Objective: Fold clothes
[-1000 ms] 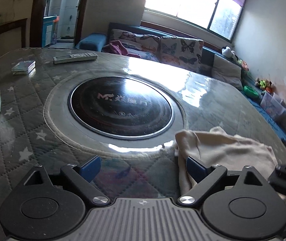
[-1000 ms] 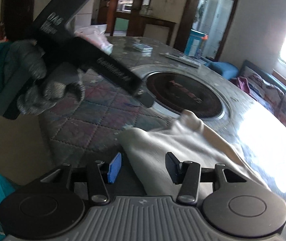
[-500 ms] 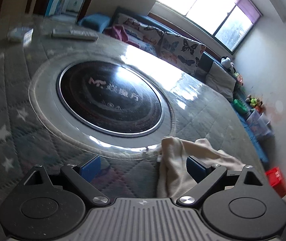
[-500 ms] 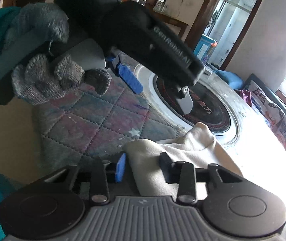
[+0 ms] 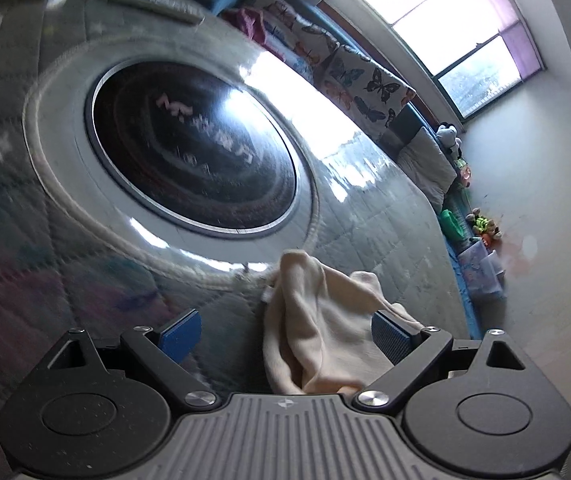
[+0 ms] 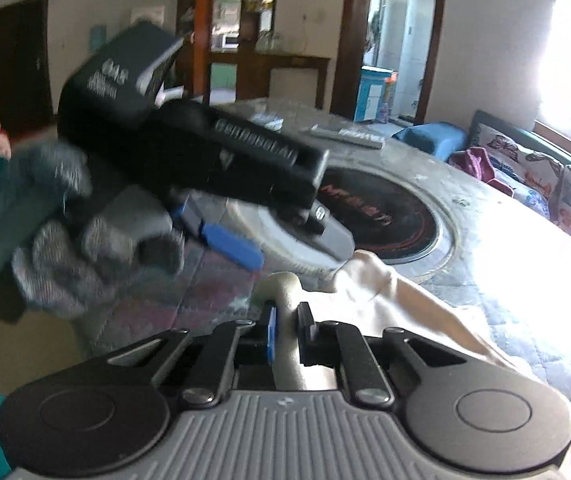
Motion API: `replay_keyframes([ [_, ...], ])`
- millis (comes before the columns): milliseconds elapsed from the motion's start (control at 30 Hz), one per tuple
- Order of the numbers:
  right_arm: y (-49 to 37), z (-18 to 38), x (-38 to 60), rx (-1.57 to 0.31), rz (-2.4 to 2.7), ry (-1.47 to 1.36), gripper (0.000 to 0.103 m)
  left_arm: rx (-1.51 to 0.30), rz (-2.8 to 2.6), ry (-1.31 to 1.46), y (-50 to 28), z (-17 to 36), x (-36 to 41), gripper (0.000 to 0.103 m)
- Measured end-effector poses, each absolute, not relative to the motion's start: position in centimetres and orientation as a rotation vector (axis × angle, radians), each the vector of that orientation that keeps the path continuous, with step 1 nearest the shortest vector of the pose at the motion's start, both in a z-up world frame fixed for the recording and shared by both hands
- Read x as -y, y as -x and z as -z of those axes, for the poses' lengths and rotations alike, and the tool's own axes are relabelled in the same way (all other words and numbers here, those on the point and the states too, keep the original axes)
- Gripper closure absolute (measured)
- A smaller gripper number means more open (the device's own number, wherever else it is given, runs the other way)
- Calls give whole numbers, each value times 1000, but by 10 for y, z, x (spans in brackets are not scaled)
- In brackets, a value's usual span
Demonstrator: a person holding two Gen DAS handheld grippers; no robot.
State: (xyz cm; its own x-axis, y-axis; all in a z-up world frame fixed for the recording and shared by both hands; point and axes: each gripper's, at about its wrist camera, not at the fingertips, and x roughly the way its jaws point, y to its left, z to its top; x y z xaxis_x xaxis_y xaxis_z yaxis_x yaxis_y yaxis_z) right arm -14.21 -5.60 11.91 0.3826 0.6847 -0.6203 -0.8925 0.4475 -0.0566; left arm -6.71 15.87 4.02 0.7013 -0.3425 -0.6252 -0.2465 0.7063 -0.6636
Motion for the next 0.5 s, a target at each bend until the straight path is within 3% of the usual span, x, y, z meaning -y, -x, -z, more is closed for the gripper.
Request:
replay_keyframes([
  [267,135,-128,78,-566,-1051,332,95,-848,85,978,55,-26,-149,13],
  [500,139,-125,87,-567,-1076,306,95,-865,96,1067,52,-15,-148,38],
])
